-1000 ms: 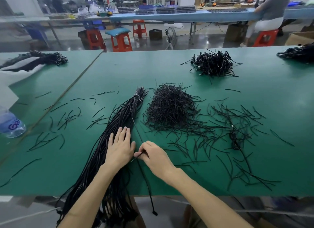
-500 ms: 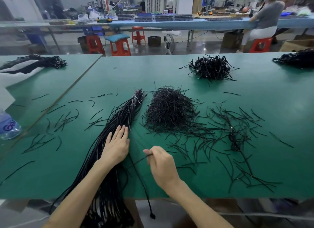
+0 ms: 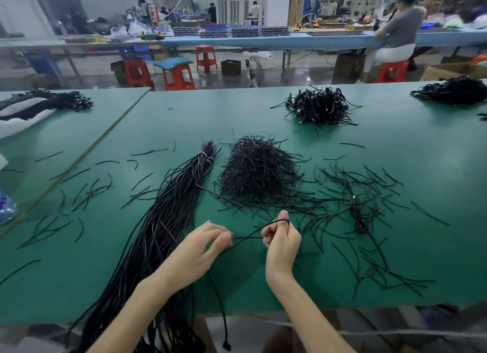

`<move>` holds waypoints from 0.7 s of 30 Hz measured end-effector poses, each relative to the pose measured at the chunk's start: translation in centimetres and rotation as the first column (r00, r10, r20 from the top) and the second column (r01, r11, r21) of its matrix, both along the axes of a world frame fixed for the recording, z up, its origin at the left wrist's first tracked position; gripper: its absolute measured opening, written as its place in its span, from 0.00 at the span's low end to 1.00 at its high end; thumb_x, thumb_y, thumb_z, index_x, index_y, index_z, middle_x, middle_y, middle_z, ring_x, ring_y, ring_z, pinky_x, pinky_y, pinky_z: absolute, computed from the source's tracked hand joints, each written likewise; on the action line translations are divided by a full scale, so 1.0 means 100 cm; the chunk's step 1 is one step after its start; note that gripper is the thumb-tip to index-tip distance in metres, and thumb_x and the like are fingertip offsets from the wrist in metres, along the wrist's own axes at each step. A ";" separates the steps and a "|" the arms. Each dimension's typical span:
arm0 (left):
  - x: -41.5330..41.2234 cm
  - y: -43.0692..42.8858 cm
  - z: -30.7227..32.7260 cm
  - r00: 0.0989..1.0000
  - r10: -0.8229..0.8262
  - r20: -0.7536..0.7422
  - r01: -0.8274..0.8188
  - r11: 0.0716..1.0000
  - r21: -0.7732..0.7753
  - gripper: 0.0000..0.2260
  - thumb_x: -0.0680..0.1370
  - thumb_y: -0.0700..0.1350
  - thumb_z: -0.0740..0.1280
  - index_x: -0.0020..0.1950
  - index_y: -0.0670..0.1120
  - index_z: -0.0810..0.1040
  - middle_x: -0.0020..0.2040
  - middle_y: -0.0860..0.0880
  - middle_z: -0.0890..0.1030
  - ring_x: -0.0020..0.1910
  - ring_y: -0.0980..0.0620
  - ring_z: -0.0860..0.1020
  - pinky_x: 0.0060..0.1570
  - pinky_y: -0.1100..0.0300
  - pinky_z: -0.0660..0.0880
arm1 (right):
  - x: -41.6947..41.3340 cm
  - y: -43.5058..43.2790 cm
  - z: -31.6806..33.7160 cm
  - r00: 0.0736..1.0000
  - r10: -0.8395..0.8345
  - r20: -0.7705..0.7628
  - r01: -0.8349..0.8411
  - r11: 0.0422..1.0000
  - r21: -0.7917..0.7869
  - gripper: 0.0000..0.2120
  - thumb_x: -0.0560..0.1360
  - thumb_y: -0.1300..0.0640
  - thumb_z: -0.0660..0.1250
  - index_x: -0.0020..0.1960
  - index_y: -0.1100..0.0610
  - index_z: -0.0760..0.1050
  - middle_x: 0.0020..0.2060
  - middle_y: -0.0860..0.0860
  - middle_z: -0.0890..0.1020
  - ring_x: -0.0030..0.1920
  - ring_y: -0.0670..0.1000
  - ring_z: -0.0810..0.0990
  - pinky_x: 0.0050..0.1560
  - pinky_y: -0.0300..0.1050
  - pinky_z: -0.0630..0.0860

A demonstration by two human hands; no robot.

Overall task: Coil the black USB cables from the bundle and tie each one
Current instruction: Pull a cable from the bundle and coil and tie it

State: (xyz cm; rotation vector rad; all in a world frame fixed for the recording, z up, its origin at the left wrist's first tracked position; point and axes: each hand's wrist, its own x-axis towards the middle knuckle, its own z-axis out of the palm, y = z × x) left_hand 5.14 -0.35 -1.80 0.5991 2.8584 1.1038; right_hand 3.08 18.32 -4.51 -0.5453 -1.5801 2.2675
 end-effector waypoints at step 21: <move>-0.007 -0.026 0.042 0.710 -0.691 0.133 -0.257 -0.080 0.963 0.21 0.87 0.36 0.54 0.80 0.33 0.57 0.79 0.34 0.64 0.71 0.46 0.75 0.64 0.59 0.77 | -0.004 0.045 0.025 0.925 0.339 0.173 -0.342 0.940 -0.012 0.20 0.85 0.50 0.60 0.36 0.56 0.71 0.29 0.53 0.76 0.25 0.47 0.69 0.26 0.39 0.65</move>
